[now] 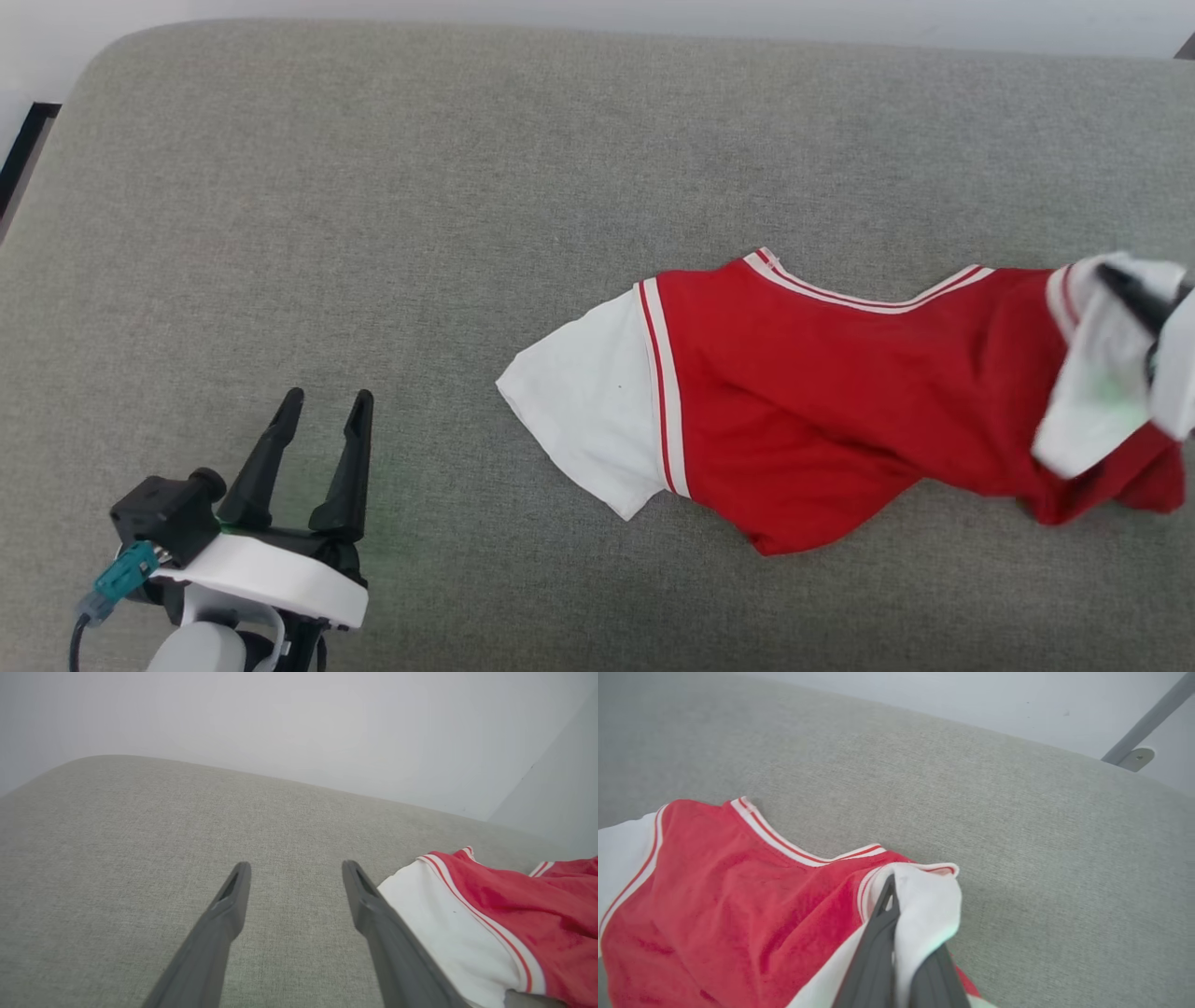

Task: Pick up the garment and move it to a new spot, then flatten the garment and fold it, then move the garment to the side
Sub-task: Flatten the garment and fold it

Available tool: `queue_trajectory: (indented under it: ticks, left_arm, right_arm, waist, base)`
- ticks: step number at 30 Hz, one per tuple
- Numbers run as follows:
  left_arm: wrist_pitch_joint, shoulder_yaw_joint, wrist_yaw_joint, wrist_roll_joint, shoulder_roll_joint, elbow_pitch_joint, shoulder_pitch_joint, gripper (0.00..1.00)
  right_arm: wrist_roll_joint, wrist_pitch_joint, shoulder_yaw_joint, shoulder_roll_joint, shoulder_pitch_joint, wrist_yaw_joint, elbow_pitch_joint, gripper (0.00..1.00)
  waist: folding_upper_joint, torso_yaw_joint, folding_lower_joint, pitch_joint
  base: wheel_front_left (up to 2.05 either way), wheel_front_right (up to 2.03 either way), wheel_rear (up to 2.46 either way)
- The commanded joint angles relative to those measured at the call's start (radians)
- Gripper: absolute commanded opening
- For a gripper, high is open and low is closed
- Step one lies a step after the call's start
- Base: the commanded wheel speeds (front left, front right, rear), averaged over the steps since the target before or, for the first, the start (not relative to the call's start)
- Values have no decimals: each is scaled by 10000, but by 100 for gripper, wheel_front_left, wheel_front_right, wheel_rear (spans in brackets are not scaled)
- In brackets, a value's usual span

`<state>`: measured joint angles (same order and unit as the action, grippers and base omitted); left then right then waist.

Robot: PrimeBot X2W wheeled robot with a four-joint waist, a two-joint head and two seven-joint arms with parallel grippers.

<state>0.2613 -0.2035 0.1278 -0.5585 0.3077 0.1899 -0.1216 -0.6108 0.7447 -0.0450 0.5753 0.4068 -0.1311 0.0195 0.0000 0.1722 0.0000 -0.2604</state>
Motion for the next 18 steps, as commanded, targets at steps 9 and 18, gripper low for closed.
queue_trajectory:
  ticks: [9, 18]
  left_arm:
    - [50, -280, 34, -62, -19, 69, -284, 100]
    - [50, -496, 34, -144, 12, 142, -457, 100]
  right_arm:
    - [840, -987, 327, 546, 1250, 8, 2486, 0]
    - [1633, -1582, -105, 819, 2198, 8, 5372, 0]
  waist:
    - [0, 154, 0, -63]
    - [0, 378, 0, -212]
  base:
    - [0, 0, 0]
    - [0, 0, 0]
